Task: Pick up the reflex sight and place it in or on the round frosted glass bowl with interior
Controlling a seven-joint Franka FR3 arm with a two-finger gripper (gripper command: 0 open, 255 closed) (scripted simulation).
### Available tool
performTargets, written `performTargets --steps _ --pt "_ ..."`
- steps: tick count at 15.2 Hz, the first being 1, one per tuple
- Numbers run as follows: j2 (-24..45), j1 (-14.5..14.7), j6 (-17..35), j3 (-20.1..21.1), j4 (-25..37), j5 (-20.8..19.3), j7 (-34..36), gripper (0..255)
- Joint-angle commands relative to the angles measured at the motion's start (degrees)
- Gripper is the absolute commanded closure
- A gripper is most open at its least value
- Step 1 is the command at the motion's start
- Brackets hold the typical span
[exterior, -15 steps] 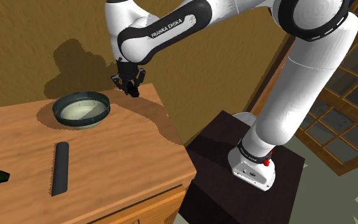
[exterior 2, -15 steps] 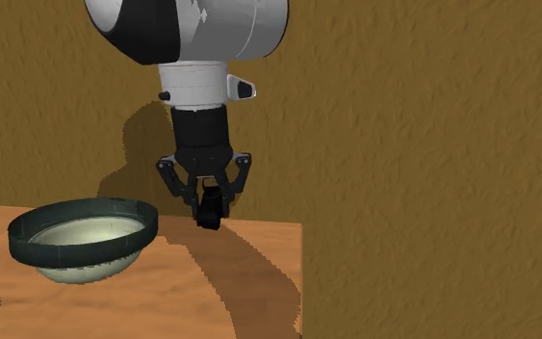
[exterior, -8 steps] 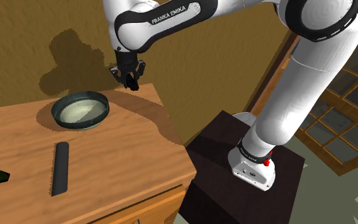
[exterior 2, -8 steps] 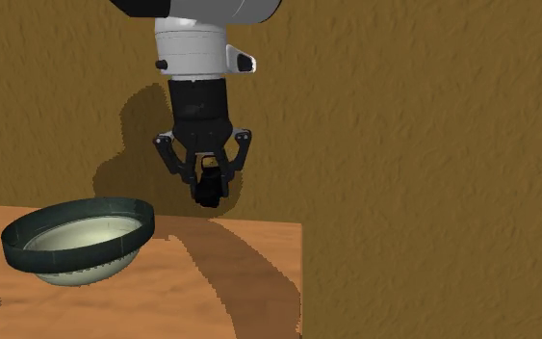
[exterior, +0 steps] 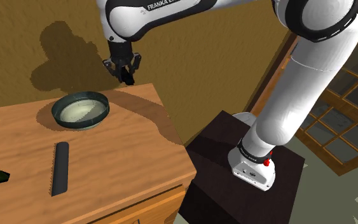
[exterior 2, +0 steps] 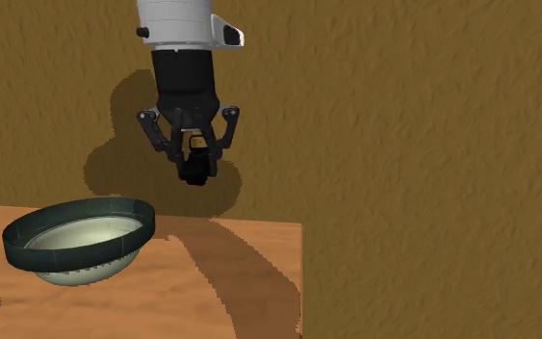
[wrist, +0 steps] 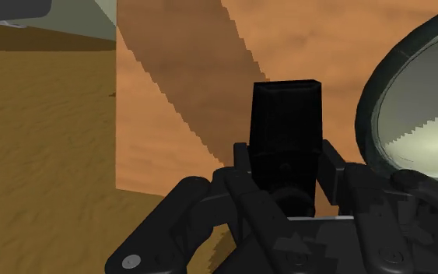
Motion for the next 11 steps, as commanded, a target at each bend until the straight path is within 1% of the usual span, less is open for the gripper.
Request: performTargets --steps 1,5,10,11 --pt "3.15 1.38 -1.07 0.78 3.72 -1.49 2.53 255" --pt "10.74 5.33 -3.83 1.93 12.88 -5.05 7.84 255" --pt "20.93 11.47 -8.63 2.08 26.61 -9.18 12.86 255" --pt "21.02 11.44 -7.91 2.0 25.97 -9.23 12.95 255"
